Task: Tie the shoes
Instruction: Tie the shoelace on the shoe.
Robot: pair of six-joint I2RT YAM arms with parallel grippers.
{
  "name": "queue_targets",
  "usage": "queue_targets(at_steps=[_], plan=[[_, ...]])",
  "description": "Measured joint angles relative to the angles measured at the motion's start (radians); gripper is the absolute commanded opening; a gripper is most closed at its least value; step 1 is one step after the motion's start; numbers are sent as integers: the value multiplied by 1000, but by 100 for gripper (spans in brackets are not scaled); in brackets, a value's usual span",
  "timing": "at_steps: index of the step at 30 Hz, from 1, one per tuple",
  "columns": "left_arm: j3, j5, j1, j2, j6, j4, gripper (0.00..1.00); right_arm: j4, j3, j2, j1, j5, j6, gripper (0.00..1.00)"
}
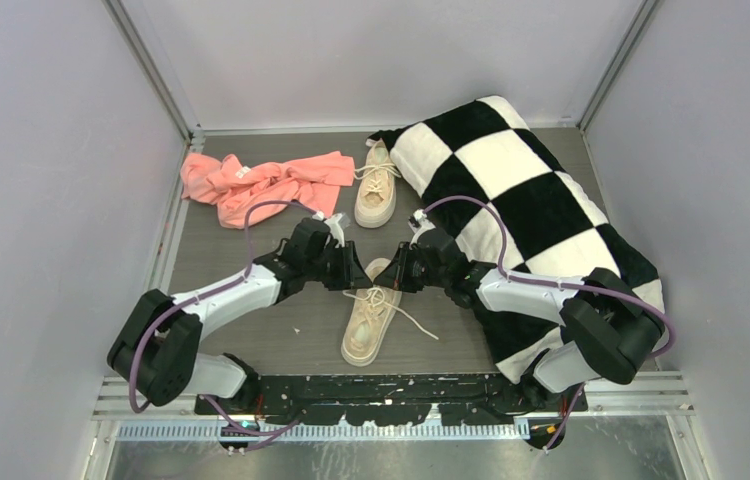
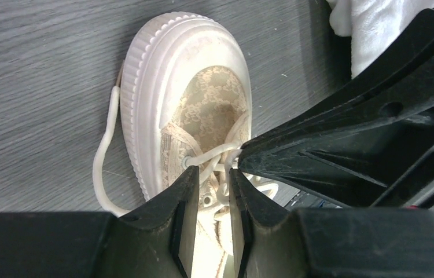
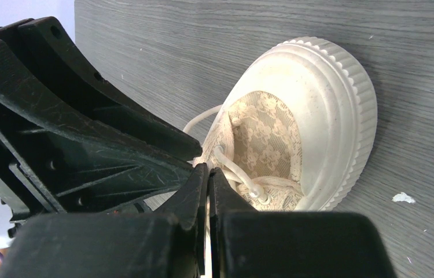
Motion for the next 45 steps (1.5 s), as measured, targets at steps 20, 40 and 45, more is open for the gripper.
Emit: queue_targets(at_steps=[20, 40, 45], plan=[[0, 93, 0, -7, 23, 20, 27, 3, 16, 0, 0, 0, -1, 1], [-34, 118, 0, 18, -28, 139, 27, 8, 16, 0, -2, 10, -2, 1], [-45, 114, 0, 17, -43, 159, 35, 8, 16, 0, -4, 11, -2, 1]])
